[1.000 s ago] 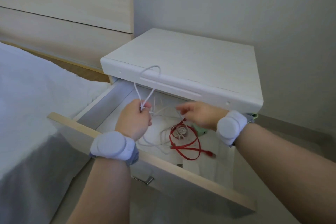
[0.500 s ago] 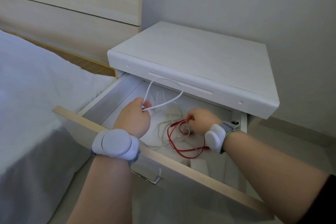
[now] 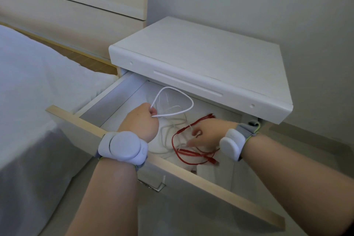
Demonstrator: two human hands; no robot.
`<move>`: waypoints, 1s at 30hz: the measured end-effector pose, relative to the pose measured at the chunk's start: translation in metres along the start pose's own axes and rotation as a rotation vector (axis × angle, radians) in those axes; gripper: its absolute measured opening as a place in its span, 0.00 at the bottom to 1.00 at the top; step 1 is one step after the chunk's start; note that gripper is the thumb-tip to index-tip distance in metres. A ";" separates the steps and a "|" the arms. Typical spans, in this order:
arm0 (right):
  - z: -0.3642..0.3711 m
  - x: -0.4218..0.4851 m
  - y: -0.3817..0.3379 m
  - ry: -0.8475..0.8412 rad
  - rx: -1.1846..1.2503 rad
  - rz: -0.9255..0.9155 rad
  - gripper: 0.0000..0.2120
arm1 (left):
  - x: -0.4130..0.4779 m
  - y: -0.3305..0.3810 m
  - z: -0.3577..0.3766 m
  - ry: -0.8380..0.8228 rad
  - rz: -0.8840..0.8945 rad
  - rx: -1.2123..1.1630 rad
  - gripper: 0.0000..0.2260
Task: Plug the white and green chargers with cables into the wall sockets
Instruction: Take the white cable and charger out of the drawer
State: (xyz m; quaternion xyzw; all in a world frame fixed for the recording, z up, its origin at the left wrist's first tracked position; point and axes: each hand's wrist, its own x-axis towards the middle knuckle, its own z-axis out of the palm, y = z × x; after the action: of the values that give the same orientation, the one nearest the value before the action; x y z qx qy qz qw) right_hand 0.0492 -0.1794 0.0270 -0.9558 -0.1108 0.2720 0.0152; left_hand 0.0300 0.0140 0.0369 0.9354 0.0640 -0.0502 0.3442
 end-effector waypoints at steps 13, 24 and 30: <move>0.029 0.044 -0.028 0.127 0.050 -0.090 0.10 | 0.004 -0.002 0.000 -0.025 0.032 0.004 0.08; -0.058 -0.040 0.033 0.783 1.290 -0.256 0.16 | 0.007 -0.003 0.000 0.027 -0.017 -0.064 0.07; -0.048 -0.059 0.044 0.833 1.020 -0.240 0.14 | 0.001 0.002 -0.001 0.082 -0.035 -0.050 0.07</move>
State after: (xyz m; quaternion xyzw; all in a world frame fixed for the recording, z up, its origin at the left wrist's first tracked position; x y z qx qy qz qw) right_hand 0.0345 -0.2336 0.0948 -0.8352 -0.0589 -0.1048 0.5366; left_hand 0.0315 0.0132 0.0392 0.9265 0.0957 -0.0164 0.3636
